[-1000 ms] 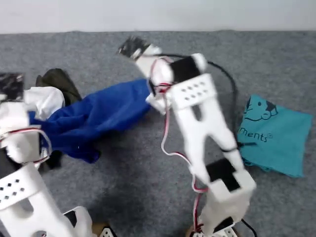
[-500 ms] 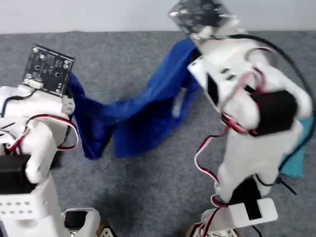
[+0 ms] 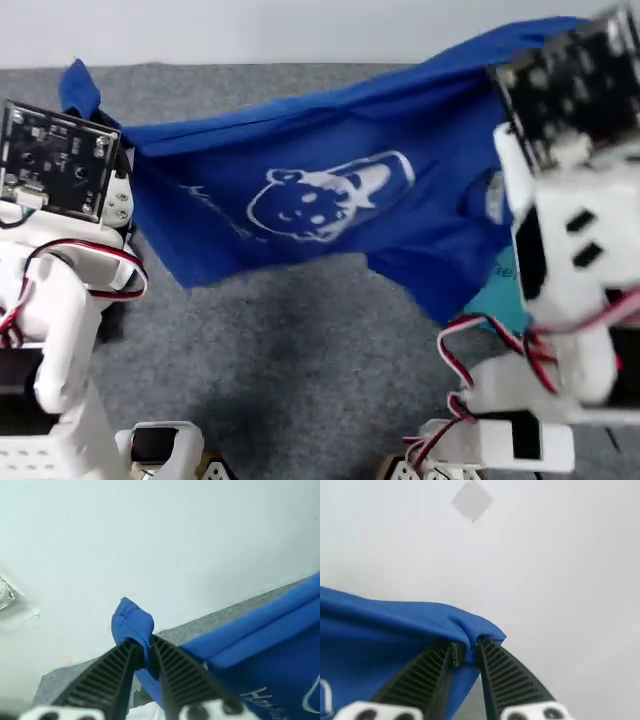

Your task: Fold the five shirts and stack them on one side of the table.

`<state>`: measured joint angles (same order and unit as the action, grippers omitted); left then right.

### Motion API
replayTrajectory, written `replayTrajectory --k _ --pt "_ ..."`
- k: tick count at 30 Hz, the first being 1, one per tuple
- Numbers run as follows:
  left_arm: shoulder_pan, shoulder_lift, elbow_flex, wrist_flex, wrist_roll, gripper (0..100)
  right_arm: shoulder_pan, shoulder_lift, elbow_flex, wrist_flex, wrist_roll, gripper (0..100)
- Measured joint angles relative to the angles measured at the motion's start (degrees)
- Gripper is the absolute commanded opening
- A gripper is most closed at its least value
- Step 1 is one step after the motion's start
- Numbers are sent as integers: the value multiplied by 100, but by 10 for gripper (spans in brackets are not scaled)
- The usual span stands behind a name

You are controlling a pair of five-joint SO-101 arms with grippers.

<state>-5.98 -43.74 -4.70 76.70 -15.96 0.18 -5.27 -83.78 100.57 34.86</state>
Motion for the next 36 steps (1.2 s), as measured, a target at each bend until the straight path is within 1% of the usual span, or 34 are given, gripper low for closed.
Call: replayTrajectory --k 5,11,14,17,21,26,28,30,33,36 --pt "0 -9 -9 360 0 5 26 -352 413 0 97 12" --pt "0 -9 53 1407 0 5 26 -475 1512 0 97 12" --pt "9 -26 448 1829 -70 5 18 -475 2356 0 70 12" --pt "9 -9 1169 2048 -246 5 -123 -475 3429 0 9 12" --pt "9 -9 2514 1925 -316 5 -352 -466 4976 -211 -9 12" --pt "26 0 4325 1073 -316 5 -396 -457 6796 -1292 -9 12" --pt "167 0 4862 844 -316 5 -396 -457 7385 -1749 -9 12" --pt "387 0 5143 782 -316 5 -396 -457 7789 -2145 -9 12" --pt "677 0 5204 782 -316 7 -264 -457 8141 -2602 -9 12" --pt "826 0 5064 949 -316 58 -53 -440 8290 -2927 -9 12"
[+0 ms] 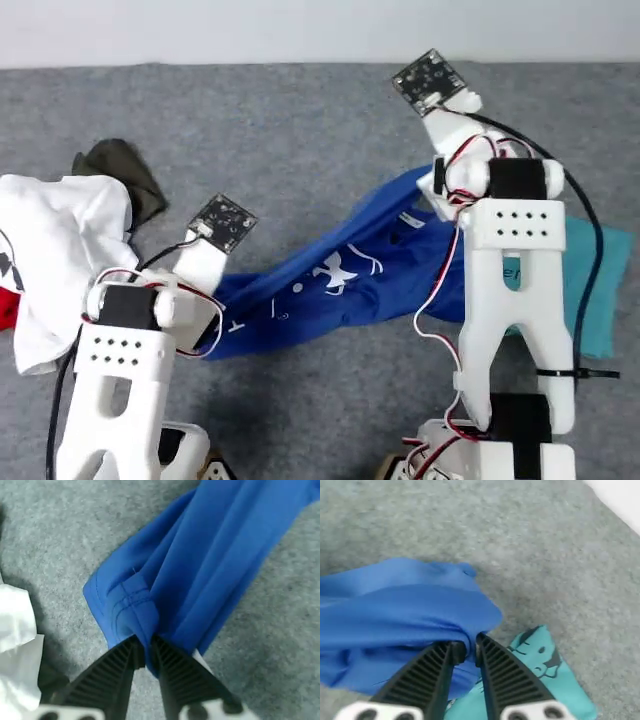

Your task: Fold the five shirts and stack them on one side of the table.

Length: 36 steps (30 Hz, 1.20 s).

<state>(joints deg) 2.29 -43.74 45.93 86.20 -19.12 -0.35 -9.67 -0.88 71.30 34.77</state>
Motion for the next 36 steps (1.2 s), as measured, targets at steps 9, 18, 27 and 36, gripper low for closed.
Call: replayTrajectory --k 9,18,27,36 --pt "123 0 -738 862 0 163 404 273 9 -141 0 12" --pt "123 0 -1336 1037 -123 163 510 325 9 -299 0 12" --pt "114 0 -1723 1284 -440 163 624 325 9 -510 -9 12" --pt "413 0 -1635 1284 -501 164 747 615 18 -624 -79 12"
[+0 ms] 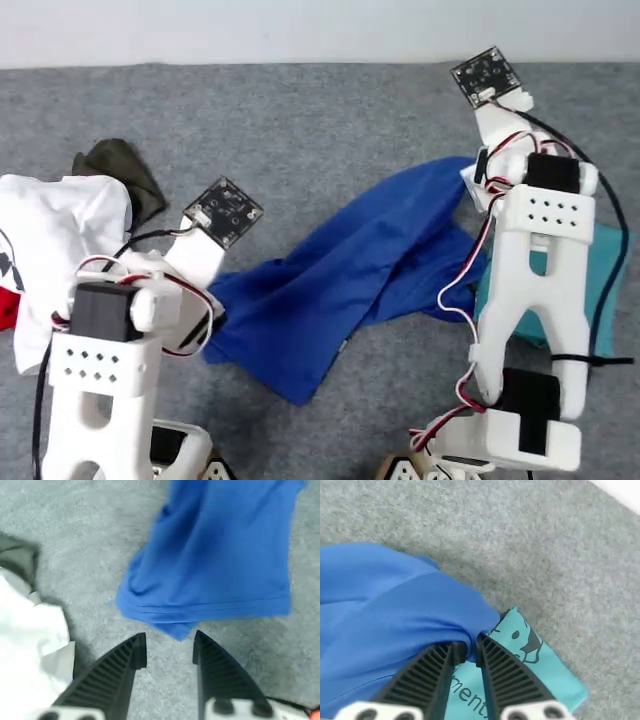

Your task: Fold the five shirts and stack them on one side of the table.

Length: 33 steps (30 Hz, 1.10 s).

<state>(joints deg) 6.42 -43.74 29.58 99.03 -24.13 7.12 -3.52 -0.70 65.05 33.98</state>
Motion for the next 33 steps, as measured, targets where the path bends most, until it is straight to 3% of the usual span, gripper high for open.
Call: replayTrajectory --k 4,8,18,23,33 --pt "862 0 563 -35 -9 164 0 0 0 44 -53 12" --pt "1688 0 1433 -624 114 164 -70 0 0 70 -53 12" --pt "2541 0 2989 -2347 791 173 -114 0 0 185 -53 13" --pt "2927 659 3051 -2664 1125 207 -167 0 0 185 -53 14" --pt "2989 2769 2092 -2831 1231 209 -281 0 0 185 -53 14"
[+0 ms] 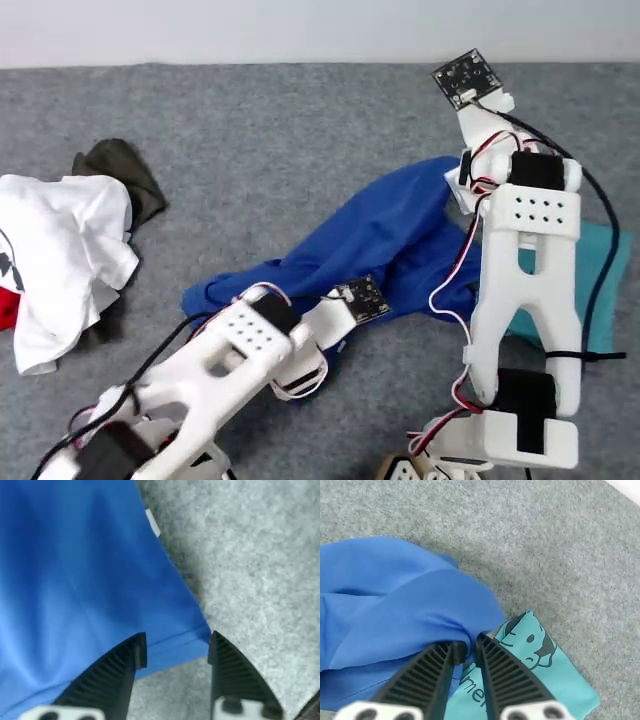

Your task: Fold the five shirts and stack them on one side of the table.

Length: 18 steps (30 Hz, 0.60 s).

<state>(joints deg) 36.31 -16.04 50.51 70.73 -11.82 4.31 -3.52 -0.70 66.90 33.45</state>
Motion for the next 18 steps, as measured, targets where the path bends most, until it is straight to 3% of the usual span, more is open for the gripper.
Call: replayTrajectory --k 13,18 --pt "0 1653 -730 -35 0 204 -9 0 0 0 0 14" --pt "26 1952 -897 -26 158 94 -9 0 0 0 0 14"
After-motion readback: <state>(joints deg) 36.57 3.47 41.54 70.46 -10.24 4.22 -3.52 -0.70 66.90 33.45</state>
